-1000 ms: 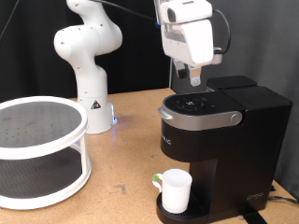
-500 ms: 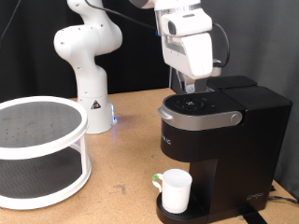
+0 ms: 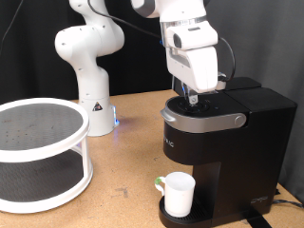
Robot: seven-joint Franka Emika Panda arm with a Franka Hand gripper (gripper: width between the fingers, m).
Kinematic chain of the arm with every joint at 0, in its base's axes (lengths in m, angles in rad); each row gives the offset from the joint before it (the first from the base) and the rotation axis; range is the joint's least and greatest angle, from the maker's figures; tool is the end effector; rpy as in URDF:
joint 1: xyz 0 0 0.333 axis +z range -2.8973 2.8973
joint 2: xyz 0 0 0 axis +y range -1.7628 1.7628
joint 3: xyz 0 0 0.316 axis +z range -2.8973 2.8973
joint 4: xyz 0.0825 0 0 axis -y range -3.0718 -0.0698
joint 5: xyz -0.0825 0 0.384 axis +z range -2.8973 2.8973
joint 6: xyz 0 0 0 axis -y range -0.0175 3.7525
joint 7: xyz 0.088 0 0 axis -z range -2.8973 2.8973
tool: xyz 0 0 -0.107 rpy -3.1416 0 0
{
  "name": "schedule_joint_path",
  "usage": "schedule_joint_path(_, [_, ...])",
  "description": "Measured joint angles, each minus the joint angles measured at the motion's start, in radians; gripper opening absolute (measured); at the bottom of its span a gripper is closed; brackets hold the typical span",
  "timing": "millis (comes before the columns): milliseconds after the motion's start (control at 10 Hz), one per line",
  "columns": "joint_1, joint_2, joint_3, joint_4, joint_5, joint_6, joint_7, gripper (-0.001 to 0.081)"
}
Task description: Make a cup of coffee with the keurig machine
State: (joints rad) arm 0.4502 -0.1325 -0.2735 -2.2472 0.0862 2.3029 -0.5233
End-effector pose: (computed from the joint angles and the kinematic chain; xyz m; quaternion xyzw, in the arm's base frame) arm 0.5104 0.0904 0.4379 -0.9429 -0.3162 -0.0986 0.0359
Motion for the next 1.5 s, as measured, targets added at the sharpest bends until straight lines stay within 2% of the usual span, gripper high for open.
schedule_joint_path(400, [0.007, 0.001, 0.007, -0.026, 0.002, 0.027, -0.001, 0.0000])
schedule_joint_path(800, [0.007, 0.005, 0.008, -0.024, 0.022, 0.017, 0.006, 0.0000])
schedule_joint_path(1200, [0.002, 0.048, -0.006, 0.042, 0.099, -0.092, 0.007, 0.0000])
schedule_joint_path(1500, [-0.007, 0.107, -0.022, 0.134, 0.159, -0.242, 0.002, 0.0000])
